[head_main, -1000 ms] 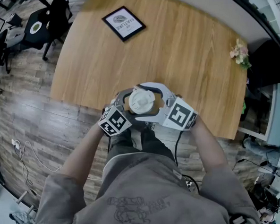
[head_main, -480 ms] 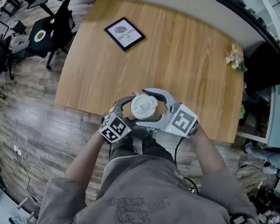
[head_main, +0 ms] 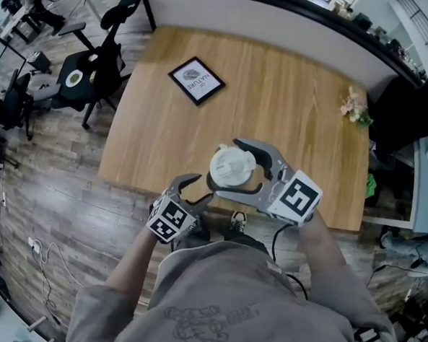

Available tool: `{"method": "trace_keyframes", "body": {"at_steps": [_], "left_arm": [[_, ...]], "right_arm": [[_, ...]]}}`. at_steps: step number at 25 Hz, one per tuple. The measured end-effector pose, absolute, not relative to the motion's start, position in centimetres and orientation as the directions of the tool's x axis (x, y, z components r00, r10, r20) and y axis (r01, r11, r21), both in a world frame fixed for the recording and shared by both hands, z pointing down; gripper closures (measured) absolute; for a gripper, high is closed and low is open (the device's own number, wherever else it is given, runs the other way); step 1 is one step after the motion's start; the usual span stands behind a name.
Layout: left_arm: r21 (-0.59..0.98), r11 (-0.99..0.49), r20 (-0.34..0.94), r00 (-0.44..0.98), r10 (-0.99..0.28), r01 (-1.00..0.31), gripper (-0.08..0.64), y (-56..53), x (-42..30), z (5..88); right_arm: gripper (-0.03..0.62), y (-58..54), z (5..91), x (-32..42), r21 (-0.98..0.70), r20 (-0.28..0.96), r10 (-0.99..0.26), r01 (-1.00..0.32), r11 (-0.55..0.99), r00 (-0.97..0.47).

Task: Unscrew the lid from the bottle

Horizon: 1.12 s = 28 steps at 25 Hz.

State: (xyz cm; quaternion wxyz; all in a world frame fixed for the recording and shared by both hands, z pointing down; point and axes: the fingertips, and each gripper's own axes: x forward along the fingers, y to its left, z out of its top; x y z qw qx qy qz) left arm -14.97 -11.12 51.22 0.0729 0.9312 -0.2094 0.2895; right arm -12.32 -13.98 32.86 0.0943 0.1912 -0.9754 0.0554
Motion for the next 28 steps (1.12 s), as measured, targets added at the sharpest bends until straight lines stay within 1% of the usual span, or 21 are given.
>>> {"method": "trace_keyframes", "body": {"at_steps": [4, 8, 11, 14, 17, 20, 23, 26, 28], "left_arm": [[0.062, -0.87, 0.521, 0.759, -0.39, -0.489, 0.397, -11.7, -16.0, 47.7], [0.087, -0.836, 0.456, 0.767, -0.45, -0.542, 0.428, -13.3, -17.3, 44.1], [0.056, -0.792, 0.39, 0.744, -0.543, -0.608, 0.465, -15.3, -18.4, 40.3], [0.004, -0.747, 0.31, 0.711, -0.631, -0.665, 0.503, -17.4, -19.0, 35.7], [-0.055, -0.708, 0.232, 0.68, -0.695, -0.704, 0.532, -18.9, -19.0, 30.7], [-0.115, -0.67, 0.175, 0.649, -0.74, -0.733, 0.541, -19.8, -19.2, 26.3], [-0.169, -0.625, 0.141, 0.609, -0.781, -0.762, 0.548, -20.2, -19.8, 23.2], [-0.195, -0.589, 0.125, 0.576, -0.808, -0.784, 0.558, -20.2, -20.0, 21.3], [-0.19, -0.593, 0.111, 0.584, -0.804, -0.782, 0.558, -19.8, -19.5, 20.5]], "right_arm": [[0.144, -14.8, 29.2, -11.2, -0.043, 0.153, -0.429, -0.439, 0.897, -0.89], [0.144, -15.8, 25.9, -9.5, 0.004, 0.097, -0.512, -0.514, 0.858, -0.853], [0.144, -16.3, 23.1, -8.2, 0.003, 0.039, -0.589, -0.589, 0.808, -0.807], [0.144, -16.3, 19.4, -7.0, -0.004, -0.071, -0.64, -0.641, 0.767, -0.765], [0.144, -15.9, 16.2, -5.8, 0.046, -0.15, -0.686, -0.698, 0.714, -0.712], [0.144, -15.4, 13.9, -5.0, 0.133, -0.191, -0.73, -0.754, 0.643, -0.656], [0.144, -14.5, 12.4, -4.3, 0.184, -0.225, -0.756, -0.789, 0.586, -0.615], [0.144, -13.5, 11.4, -3.5, 0.163, -0.259, -0.753, -0.795, 0.584, -0.606], [0.144, -12.8, 11.1, -3.1, 0.131, -0.276, -0.741, -0.787, 0.603, -0.613]]}}
